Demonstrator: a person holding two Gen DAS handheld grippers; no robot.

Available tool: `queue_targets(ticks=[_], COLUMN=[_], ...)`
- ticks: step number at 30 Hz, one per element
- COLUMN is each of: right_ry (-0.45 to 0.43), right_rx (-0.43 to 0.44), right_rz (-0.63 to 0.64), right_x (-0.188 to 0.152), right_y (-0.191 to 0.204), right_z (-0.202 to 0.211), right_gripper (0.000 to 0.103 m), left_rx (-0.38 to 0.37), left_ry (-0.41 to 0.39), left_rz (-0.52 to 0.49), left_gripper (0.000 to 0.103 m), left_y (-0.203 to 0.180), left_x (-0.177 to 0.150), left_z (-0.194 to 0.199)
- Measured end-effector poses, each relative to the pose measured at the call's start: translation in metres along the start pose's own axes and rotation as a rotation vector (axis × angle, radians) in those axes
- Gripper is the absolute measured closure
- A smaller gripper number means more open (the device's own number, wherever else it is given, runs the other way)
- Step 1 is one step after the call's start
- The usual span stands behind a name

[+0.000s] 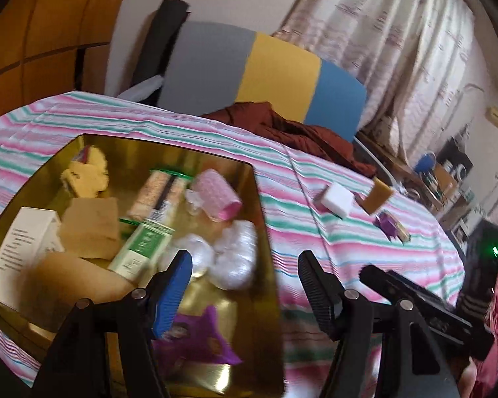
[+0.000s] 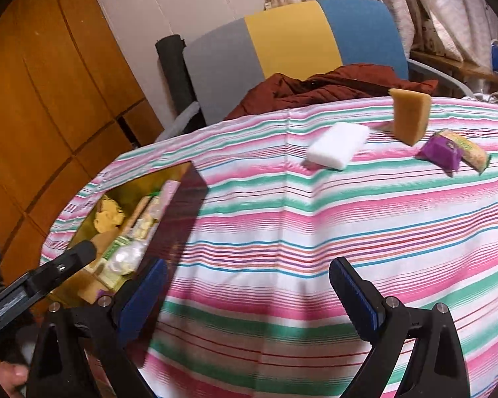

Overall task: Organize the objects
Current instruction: 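Move both tools back toward the items on the cloth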

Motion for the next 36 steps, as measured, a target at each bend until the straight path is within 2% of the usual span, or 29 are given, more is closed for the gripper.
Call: queue_targets(ticks=[15,20,25,28,32,36], right_ry=[-0.024,-0.024,-0.022,-0.037,-0.069,-0.047], right_rx=[-0.135,-0.209,-0.246,-0.258,-0.252,-0.291], right_rz=[-0.043,-0.057,-0.077,-0.031,0.045,0.105], right_x=[0.020,0.027,0.035,0.057,0.105,0.132], right_y=[-0.093,-0.136,-0.173,-0.185,-0.198,-0.209], right_z=[0.013,0.017,0.020,0.013,-0.008,-0.038], right_gripper=[0.004,0.004,0.004,0.004,0.004,0.004], left_rx=[-0.122,-0.140,-0.142,-0.144,-0.136,-0.121], left_ry=[0.134,0.193,0.226,0.244,0.253,0.255], left_rz=[-0.211,-0.249,-0.256,-0.265,-0.265,-0.261], left_gripper=[0.036,0.036,0.036,0.036,0.036,0.036], left_y=[-0.099,-0.117,-0.125,-0.129,-0.131,-0.130], left_x=[-0.036,-0.048,-0.055,-0.060,-0.063,-0.065], left_z=[-0.031,-0.046,-0.056,-0.057,-0.055,-0.051])
Point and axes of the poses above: each gripper's, at about its wrist camera, not at the fingertips, and z roughly against the way its jaws point, y to its left, x to its top, the point moved 8 cm from there along -z, roughly the way its jaws point, and after that the axes turned 3 degrees about -z, right-handed, at the moved point
